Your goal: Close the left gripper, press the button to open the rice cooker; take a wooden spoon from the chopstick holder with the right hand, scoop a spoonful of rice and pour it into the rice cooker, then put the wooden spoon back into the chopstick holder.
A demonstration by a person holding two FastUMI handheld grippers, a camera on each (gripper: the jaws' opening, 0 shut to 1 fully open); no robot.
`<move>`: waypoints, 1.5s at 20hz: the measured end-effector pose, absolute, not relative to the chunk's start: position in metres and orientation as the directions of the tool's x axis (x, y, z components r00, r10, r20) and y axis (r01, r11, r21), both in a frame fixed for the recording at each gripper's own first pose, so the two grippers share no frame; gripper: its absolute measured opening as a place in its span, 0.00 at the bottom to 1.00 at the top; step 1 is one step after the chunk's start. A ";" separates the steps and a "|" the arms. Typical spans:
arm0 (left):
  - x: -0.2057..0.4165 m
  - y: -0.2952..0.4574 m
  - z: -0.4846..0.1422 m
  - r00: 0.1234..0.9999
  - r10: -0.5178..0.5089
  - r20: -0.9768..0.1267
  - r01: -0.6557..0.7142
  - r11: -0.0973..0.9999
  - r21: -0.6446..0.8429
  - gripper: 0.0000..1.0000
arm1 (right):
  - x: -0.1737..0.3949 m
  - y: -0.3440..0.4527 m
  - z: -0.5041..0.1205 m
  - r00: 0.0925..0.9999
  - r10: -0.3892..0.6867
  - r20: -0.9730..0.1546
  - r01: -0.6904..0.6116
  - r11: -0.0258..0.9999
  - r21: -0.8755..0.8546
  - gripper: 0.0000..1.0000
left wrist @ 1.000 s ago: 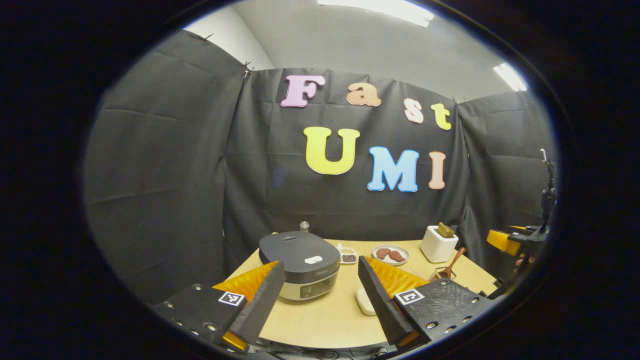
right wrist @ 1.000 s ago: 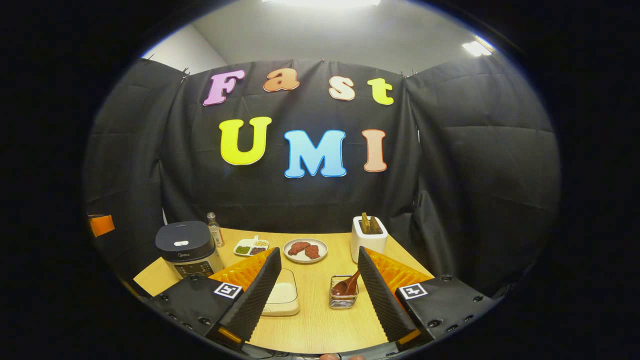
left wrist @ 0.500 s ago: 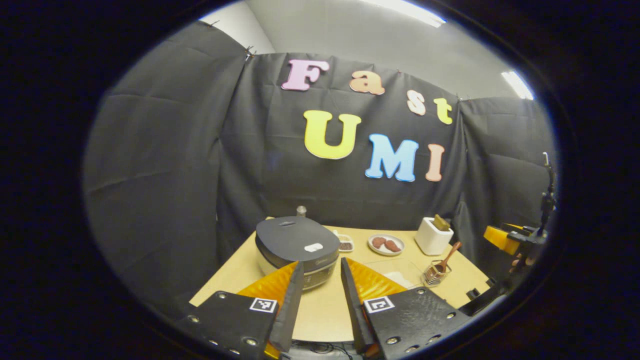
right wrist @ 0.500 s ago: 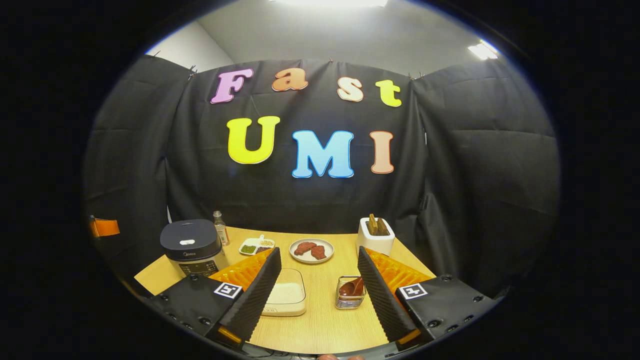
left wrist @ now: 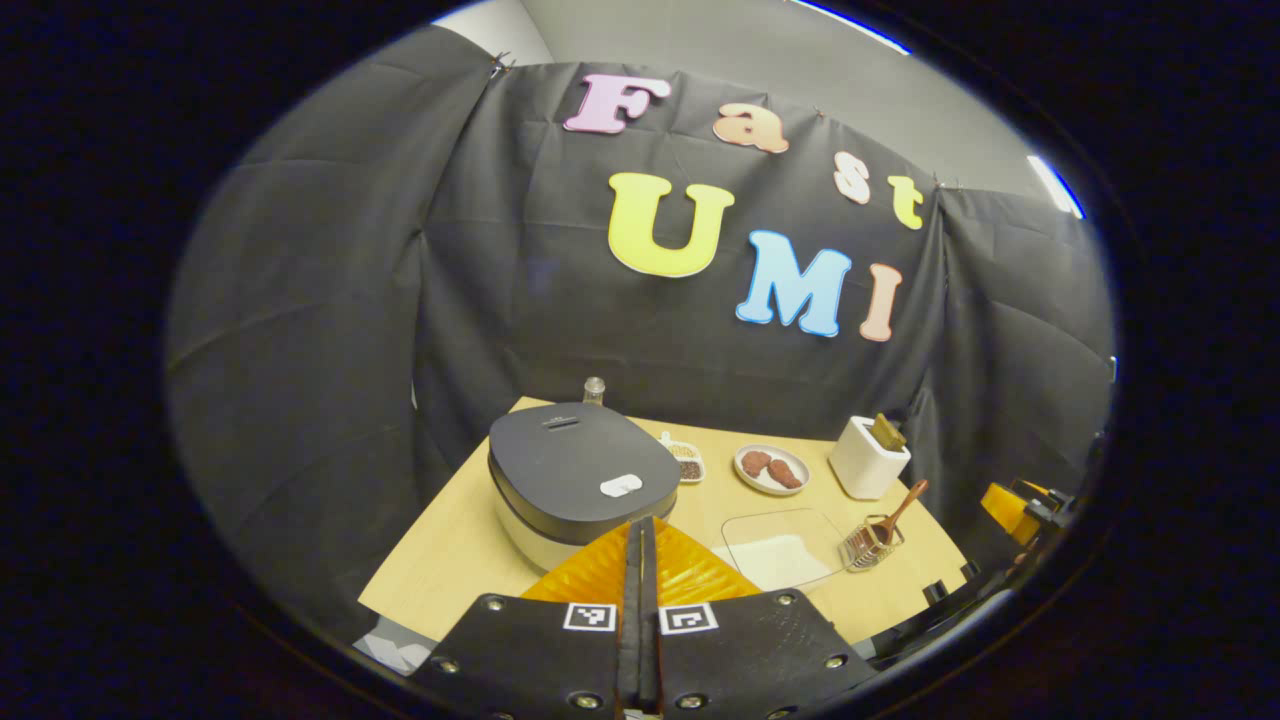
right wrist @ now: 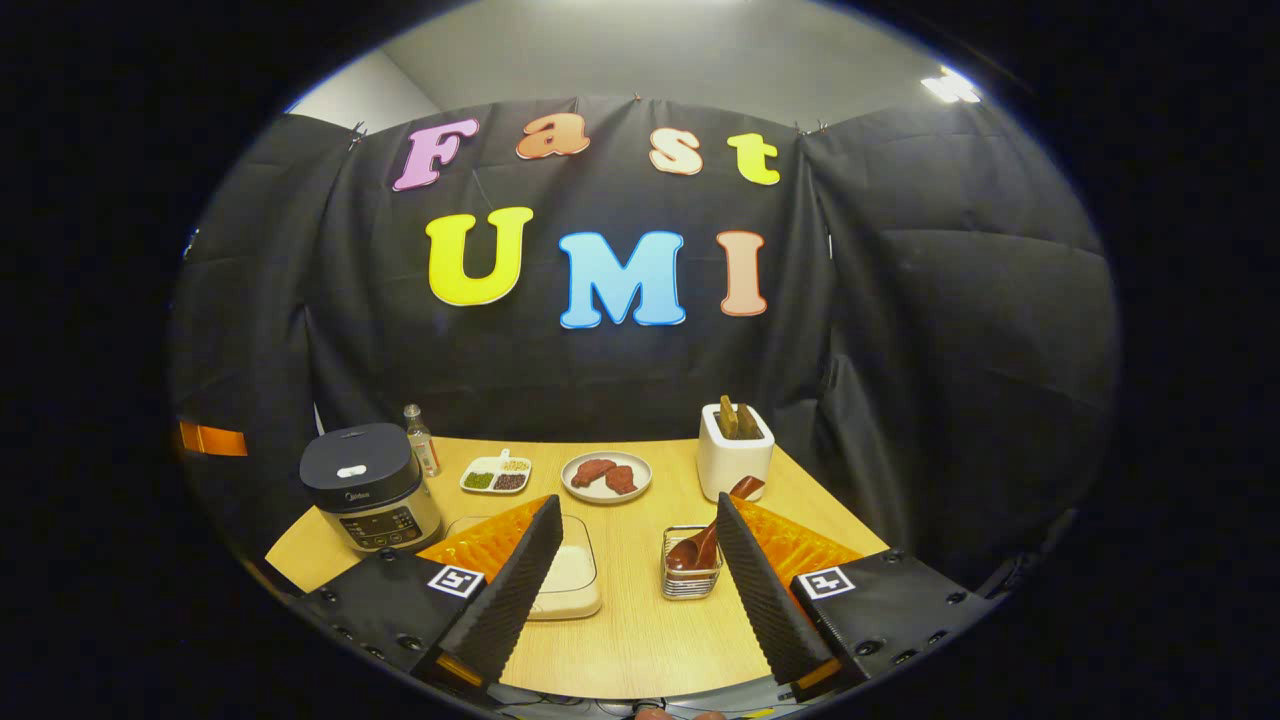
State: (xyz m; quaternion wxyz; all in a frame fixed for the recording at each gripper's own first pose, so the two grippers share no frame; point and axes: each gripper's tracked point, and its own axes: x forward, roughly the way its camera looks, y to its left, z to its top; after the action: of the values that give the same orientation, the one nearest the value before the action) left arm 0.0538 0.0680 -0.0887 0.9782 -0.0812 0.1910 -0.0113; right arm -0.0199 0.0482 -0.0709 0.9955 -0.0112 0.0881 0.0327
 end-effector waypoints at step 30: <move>0.238 0.062 -0.217 0.649 -0.083 -0.756 -0.156 0.958 -0.239 0.02 | 0.123 0.042 -0.081 0.967 0.108 -0.230 -0.085 0.991 0.106 0.97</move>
State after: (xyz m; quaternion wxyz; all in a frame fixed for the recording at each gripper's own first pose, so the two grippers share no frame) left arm 0.2376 0.0625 -0.2172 0.8968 -0.1429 0.4183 0.0203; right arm 0.1227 0.0421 -0.0812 0.9906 0.0475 0.1184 0.0487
